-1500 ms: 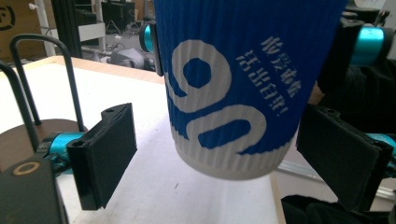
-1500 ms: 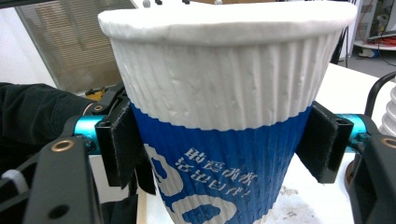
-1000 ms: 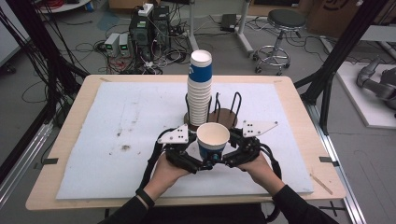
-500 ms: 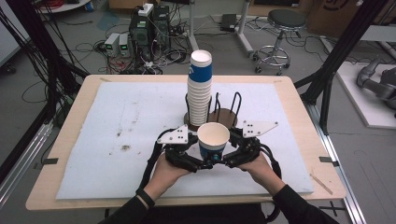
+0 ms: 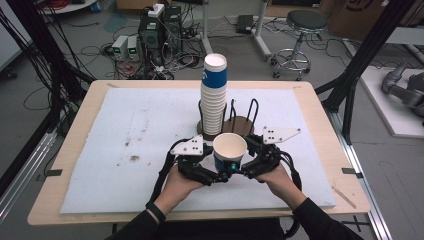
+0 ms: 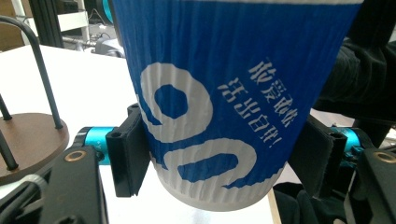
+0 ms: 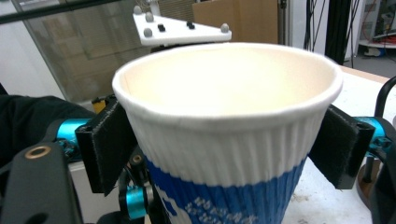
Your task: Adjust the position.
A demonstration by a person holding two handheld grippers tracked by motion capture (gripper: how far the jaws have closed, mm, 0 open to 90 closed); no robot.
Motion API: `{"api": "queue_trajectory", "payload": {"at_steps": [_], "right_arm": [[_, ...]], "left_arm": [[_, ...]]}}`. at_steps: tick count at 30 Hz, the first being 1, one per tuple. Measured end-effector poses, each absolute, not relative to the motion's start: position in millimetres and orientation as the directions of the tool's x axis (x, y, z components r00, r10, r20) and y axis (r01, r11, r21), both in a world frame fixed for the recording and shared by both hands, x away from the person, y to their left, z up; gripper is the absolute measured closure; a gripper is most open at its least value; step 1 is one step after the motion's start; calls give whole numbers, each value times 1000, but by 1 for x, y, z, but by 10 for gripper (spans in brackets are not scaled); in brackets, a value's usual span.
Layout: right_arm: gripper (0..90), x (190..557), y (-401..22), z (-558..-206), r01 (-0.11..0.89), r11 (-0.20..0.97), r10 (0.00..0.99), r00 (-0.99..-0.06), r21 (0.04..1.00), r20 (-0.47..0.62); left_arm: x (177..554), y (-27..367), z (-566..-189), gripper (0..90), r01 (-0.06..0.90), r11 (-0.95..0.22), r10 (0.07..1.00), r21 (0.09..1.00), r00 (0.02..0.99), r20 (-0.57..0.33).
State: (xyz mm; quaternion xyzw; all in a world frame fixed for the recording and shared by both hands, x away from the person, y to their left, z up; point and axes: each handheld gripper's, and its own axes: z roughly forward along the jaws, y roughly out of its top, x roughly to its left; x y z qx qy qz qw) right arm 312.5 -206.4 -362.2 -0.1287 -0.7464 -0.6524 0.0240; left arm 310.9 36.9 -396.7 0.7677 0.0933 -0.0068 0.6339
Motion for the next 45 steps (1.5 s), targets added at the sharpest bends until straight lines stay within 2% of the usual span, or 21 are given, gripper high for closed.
{"api": "queue_trajectory", "payload": {"at_steps": [14,19,28,45], "right_arm": [[222,312,-208,-362,216,104,156,-968,971,199],[226,312,-207,-363,212,112,156,-969,971,194],[224,311,-205,-364,200,119,157,-971,973,180],[212,311,-205,-363,215,118,157,-968,969,195]], "left_arm": [[310,36,-397,290,139,-180,129,974,985,-117],[309,35,-394,228,155,-143,128,978,982,-137],[310,37,-393,274,164,-132,125,978,981,-148],[311,39,-393,274,142,-140,126,980,984,-125]]}}
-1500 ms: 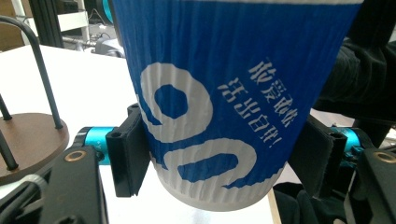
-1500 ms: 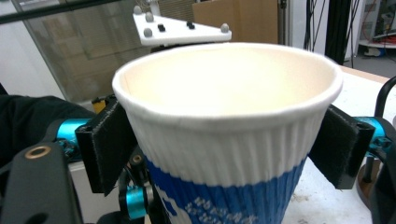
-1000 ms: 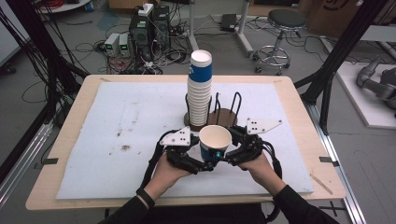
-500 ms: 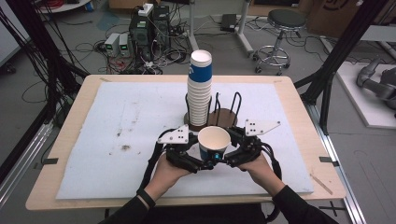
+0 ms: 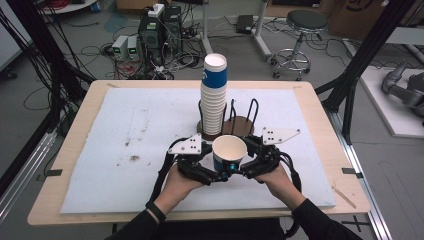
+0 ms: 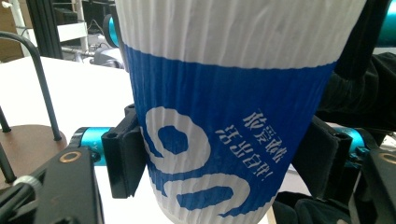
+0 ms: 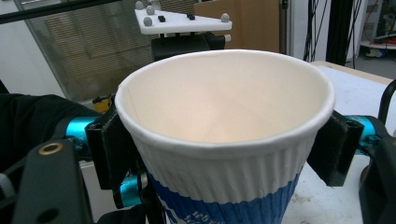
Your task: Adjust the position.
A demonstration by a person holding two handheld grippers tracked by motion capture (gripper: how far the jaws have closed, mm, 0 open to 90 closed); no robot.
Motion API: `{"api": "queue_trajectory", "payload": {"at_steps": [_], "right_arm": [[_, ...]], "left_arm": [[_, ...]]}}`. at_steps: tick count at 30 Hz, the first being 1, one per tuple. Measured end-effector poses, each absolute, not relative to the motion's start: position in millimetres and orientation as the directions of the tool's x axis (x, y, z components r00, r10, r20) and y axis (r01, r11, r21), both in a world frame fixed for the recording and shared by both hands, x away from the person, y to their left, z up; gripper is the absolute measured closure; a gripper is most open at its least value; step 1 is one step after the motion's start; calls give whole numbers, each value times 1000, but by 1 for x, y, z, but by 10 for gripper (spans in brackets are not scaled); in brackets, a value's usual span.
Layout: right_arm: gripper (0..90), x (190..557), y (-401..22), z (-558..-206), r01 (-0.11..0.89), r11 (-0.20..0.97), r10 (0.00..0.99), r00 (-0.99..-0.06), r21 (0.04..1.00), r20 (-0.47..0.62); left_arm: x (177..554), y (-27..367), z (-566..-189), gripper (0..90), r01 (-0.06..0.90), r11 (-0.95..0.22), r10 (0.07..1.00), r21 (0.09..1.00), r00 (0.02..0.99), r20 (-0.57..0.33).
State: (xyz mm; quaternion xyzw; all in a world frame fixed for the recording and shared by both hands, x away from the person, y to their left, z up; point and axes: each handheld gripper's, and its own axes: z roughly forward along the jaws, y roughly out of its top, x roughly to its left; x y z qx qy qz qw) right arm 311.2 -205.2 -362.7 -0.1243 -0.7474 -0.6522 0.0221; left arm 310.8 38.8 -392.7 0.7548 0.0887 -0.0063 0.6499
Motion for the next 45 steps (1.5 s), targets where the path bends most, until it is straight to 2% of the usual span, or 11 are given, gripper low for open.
{"api": "queue_trajectory", "payload": {"at_steps": [10,15,36,45], "right_arm": [[214,313,-209,-362,201,118,182,-967,972,178],[214,315,-214,-361,197,115,198,-965,974,171],[214,317,-225,-361,192,118,249,-955,974,158],[214,318,-228,-362,185,121,264,-953,975,148]], "left_arm": [[310,45,-388,180,137,-140,158,981,981,-115],[311,59,-383,166,132,-127,190,983,976,-107],[296,134,-374,165,77,-115,376,990,926,-28],[289,151,-372,165,42,-103,420,994,908,5]]}}
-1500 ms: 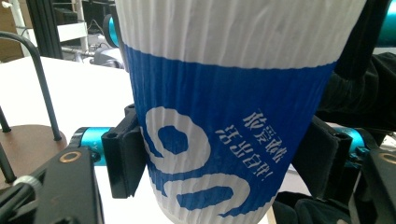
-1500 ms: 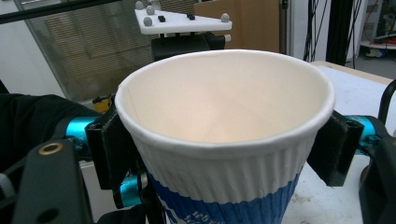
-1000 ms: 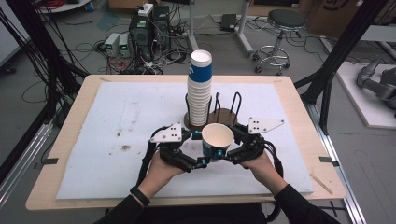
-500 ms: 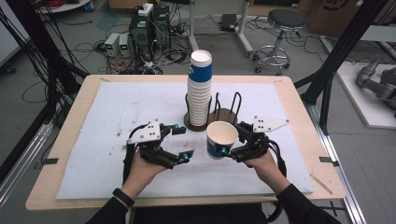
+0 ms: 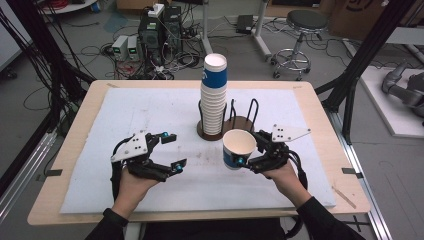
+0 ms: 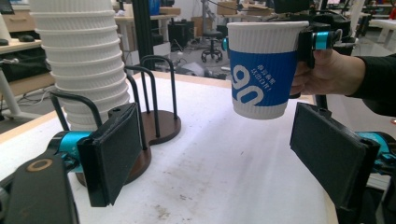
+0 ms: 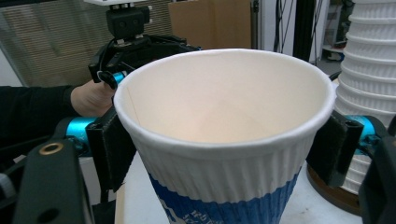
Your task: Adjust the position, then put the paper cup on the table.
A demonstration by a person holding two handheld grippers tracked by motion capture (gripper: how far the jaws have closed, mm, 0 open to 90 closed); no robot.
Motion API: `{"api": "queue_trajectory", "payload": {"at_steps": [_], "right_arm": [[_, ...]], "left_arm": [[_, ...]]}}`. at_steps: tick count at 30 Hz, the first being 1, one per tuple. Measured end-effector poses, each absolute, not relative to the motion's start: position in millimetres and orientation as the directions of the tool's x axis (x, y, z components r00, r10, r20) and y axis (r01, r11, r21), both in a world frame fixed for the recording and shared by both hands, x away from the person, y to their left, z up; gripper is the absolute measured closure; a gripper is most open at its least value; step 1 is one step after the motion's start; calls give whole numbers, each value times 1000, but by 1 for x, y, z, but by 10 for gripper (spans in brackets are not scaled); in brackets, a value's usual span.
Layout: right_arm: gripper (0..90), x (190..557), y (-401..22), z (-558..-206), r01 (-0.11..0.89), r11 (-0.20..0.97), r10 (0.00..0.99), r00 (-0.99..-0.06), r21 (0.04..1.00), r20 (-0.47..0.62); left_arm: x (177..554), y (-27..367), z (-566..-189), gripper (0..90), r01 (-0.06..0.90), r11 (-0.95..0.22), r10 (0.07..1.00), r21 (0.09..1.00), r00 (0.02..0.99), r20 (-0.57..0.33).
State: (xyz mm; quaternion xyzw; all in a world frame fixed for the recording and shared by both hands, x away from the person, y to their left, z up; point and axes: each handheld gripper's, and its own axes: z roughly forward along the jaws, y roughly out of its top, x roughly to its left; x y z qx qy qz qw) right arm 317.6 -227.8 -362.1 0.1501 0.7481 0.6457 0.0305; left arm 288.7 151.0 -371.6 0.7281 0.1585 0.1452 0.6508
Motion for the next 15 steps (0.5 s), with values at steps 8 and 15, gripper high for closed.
{"api": "queue_trajectory", "payload": {"at_steps": [8,15], "right_arm": [[214,317,-230,-361,182,116,272,-951,976,145],[213,317,-230,-361,176,121,274,-952,977,137]], "left_arm": [[287,153,-371,165,30,-102,426,994,904,17],[288,156,-374,165,21,-93,437,995,899,21]]}}
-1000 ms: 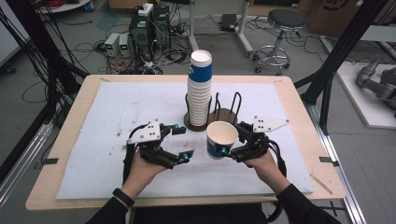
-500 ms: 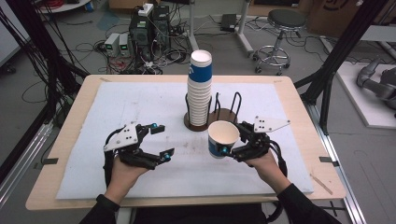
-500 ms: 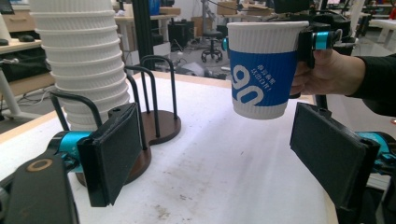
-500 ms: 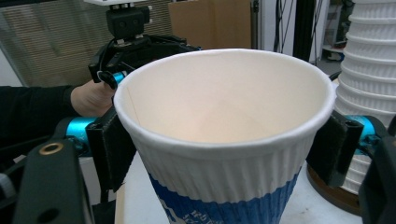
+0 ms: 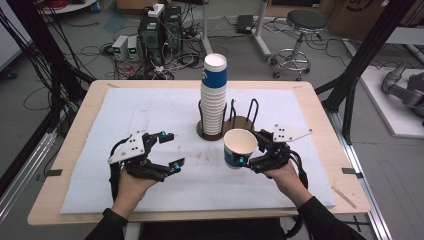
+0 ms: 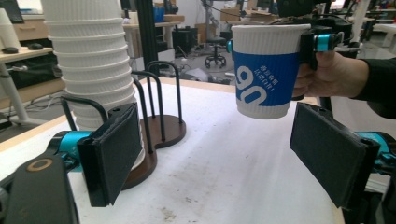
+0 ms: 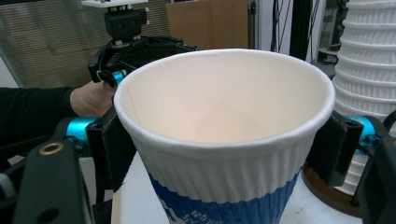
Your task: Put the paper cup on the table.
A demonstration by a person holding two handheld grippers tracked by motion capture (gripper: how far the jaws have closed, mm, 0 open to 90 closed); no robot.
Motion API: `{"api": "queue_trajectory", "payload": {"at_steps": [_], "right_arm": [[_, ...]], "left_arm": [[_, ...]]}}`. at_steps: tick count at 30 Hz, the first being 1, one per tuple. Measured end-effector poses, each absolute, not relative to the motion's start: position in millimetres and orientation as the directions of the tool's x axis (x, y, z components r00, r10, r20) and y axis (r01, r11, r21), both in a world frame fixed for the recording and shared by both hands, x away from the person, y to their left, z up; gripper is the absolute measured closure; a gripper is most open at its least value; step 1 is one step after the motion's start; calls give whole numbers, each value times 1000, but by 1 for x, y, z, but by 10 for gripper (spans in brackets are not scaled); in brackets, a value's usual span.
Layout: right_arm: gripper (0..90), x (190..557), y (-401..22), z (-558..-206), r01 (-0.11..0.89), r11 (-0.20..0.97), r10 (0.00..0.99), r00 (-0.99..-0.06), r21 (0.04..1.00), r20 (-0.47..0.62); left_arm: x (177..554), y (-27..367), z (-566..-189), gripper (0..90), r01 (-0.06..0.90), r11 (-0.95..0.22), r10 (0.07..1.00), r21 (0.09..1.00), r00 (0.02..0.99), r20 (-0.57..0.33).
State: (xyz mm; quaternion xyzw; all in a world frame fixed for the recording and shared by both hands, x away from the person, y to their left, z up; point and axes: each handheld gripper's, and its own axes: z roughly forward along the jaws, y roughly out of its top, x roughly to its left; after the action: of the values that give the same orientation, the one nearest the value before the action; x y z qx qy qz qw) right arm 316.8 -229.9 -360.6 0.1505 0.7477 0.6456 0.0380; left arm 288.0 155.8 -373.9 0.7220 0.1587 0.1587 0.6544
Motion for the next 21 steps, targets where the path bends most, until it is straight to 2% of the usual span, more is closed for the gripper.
{"api": "queue_trajectory", "payload": {"at_steps": [21], "right_arm": [[213,318,-241,-353,149,116,315,-943,982,106]], "left_arm": [[289,156,-383,165,38,-111,461,993,887,17]]}}
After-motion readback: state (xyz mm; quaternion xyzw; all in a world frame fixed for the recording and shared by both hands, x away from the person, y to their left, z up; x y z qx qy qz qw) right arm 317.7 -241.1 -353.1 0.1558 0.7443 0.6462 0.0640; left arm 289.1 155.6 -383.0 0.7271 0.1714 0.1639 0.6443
